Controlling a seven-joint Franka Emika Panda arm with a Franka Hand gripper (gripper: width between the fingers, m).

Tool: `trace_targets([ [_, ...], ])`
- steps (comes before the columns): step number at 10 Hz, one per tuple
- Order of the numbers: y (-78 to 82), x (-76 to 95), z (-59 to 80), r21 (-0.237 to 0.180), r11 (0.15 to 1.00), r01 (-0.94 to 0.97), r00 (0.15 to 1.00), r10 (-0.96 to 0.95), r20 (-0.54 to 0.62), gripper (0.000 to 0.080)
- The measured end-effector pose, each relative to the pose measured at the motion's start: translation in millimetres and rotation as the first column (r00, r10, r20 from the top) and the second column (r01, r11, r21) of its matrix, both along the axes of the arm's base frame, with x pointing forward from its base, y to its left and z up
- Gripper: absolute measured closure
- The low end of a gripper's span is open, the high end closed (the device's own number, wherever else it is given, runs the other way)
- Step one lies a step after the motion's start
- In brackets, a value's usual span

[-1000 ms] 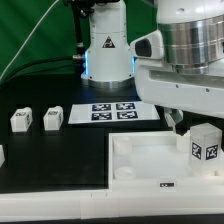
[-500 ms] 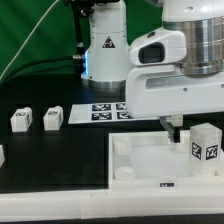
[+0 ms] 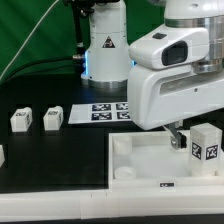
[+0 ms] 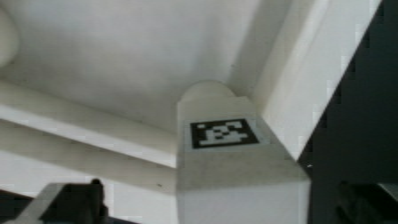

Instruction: Assemble one leg

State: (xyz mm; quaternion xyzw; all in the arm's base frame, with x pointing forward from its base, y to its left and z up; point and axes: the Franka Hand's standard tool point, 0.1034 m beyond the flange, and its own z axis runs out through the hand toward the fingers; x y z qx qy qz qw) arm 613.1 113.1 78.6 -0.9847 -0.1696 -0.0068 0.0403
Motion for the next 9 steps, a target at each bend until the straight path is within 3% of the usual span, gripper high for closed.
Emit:
trace_targets([
  [1,-0.1,0.0,0.0,0.000,1.000,0.000,1.000,0.000,0.000,0.0187],
  [3,-0.1,0.0,0.0,0.000,1.000,0.000,1.000,0.000,0.000,0.0489],
  [6,0.0,0.0,0.0,0.000,1.000,0.013,1.000,-0.013,-0.001,0.0508],
  [8,-0.2,0.0,-0.3,0.003,0.995,0.095,0.995,-0.095,-0.006,0.0508],
  [9,-0.6,-0.1,-0.4,0.010,0.974,0.224,0.974,-0.224,-0.014,0.0508],
])
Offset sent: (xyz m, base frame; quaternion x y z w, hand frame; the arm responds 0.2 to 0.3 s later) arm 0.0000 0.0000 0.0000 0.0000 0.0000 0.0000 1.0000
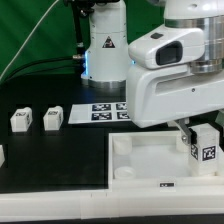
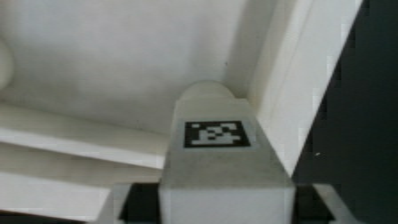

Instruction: Assemble one leg

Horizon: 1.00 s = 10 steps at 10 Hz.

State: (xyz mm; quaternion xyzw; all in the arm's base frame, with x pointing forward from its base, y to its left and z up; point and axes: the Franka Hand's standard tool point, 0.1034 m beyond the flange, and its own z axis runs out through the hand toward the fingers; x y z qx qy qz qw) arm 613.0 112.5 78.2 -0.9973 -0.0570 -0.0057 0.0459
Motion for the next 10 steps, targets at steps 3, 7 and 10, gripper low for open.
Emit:
trace_targets([
  [3,-0.7,-2.0,-0.3,0.000,0.923,0.384,0.923,-0.384,-0.023,0.0507],
  [7,-0.7,-2.9,-1.3,-0.012,0.628,0.779,0.625,-0.777,-0.078,0.0506],
  [10,2.4,-4.2,-2.1,-0.035,0.340,0.940,0.334,-0.935,-0.118,0.0506],
])
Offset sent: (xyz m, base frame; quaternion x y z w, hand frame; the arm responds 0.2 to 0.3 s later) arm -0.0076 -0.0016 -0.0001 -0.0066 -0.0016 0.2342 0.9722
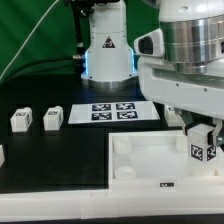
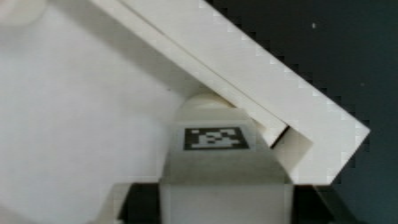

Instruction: Assemble one leg

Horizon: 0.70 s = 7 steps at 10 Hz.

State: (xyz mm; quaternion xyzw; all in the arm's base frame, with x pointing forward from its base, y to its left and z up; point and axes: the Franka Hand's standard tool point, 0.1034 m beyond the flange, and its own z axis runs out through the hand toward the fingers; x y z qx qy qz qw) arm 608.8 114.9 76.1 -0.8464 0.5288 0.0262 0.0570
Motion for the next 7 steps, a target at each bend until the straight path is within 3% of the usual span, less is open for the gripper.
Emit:
trace_targets([
  [2,2.2,-0.4,-0.1,0.007,0.996,0.092,0.996,-0.091,-0.013,0.0506],
  [3,3.8,-0.7,-0.2,0.012,0.996,0.094,0.996,-0.094,-0.014,0.0279],
  [4,4.0,-0.8,-0.3,0.012,0.996,0.087,0.996,-0.087,-0.013,0.0279],
  [5,4.1,-0.8,-0.3,0.012,0.996,0.084,0.996,-0.083,-0.013,0.0178],
  [7,5.6,-1.3,-0.2,0.012,1.000,-0.019,1.000,0.019,-0.012,0.0157],
])
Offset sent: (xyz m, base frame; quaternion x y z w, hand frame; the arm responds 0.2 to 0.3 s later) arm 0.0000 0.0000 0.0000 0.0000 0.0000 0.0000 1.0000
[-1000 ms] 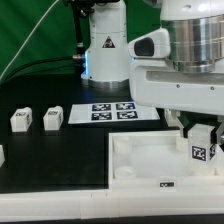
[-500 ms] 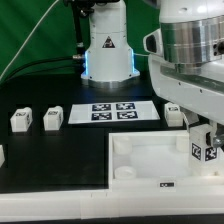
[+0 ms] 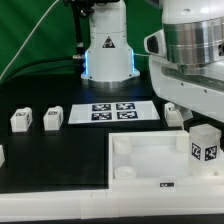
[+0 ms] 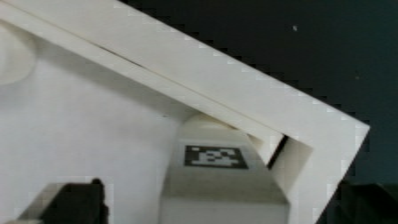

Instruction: Assemble one leg

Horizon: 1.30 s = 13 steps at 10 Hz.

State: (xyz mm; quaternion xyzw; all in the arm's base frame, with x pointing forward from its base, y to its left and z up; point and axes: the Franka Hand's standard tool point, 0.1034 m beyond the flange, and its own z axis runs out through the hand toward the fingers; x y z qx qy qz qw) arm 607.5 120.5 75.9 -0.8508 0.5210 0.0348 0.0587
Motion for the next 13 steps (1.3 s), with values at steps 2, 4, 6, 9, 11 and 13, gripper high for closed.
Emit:
trace_targets([
  [2,-1.2,1.3,1.6,-0.004,0.969,-0.248,0.968,0.248,0.023,0.0151],
  [4,0.3,-0.7,1.1,-0.014,0.899,-0.439,0.898,0.439,0.038,0.0150],
  [6,1.6,-0.8,1.6,-0.039,0.768,-0.639,0.766,0.640,0.054,0.0150],
  [9,-0.9,1.7,1.1,-0.069,0.491,-0.868,0.487,0.871,0.066,0.0150],
  [11,-5.3,3.1,0.2,-0.082,0.319,-0.944,0.314,0.947,0.071,0.0150],
  [13,-8.2,3.1,-0.7,-0.096,0.150,-0.984,0.144,0.987,0.074,0.0150],
])
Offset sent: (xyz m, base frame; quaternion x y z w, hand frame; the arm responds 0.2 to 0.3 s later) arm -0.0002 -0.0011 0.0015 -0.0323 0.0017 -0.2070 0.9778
